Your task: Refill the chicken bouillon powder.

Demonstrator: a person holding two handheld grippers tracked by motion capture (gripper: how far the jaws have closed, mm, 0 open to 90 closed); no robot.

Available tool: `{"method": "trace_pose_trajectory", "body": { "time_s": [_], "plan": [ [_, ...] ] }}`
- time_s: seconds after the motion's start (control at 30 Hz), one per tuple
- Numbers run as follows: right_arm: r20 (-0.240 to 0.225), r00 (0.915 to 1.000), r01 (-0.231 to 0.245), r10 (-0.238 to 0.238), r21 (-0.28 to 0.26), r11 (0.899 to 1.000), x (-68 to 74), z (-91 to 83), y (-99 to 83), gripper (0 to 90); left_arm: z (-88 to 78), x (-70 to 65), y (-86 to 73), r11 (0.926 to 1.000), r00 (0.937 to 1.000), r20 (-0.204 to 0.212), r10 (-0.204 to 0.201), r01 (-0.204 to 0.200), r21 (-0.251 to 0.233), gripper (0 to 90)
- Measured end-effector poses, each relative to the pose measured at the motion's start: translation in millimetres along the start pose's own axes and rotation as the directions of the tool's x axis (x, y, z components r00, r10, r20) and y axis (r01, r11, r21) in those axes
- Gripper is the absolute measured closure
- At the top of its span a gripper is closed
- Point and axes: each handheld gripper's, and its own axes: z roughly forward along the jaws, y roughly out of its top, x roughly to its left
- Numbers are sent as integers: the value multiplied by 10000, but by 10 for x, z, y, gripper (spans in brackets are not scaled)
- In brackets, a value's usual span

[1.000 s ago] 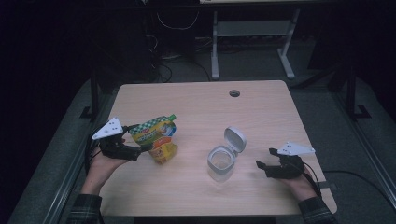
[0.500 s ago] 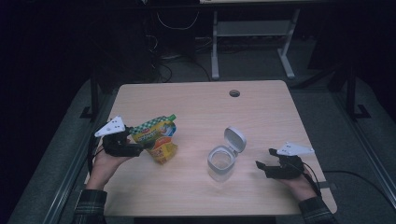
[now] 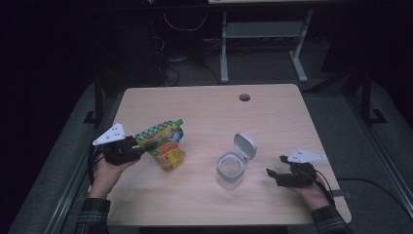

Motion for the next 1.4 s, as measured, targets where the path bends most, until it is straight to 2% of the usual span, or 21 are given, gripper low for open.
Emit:
{"method": "trace_pose_trajectory", "body": {
  "time_s": [0.13, 0.23, 0.43, 0.53, 0.7, 0.87, 1.13, 1.4],
  "plan": [
    [11, 10000, -6, 6, -1, 10000, 1, 3, -1, 242, -5, -6, -1, 9999, 9998, -119, 133, -133, -12, 844],
    [24, 10000, -26, 26, 29, 10000, 5, 4, -1, 242, -2, -12, 2, 9998, 9997, -131, 184, -184, 12, 865],
    [28, 10000, 50, -50, 71, 10000, 6, 10, -1, 242, 5, -8, 5, 10000, 9999, -75, -75, 75, 0, 888],
    [34, 10000, 60, -61, 88, 9999, 6, 15, -2, 242, 9, -9, 11, 10000, 9999, -168, -5, 5, 33, 894],
    [45, 10000, 58, -59, 82, 9999, 3, 11, -3, 242, 30, -23, 37, 9998, 9995, -228, -202, 202, 14, 897],
    [34, 10000, 67, -67, 79, 9999, 3, 8, -5, 242, 40, -50, 90, 9998, 9991, -372, -198, 202, 94, 899],
    [58, 10000, 78, -78, 78, 9999, 1, 13, -7, 242, 32, -69, 154, 9991, 9990, -196, -405, 407, 144, 899],
    [12, 10000, -18, 18, 103, 9999, 1, 11, -9, 242, 34, -151, 320, 9989, 9997, 37, -243, 241, 401, 900]
  ]
}}
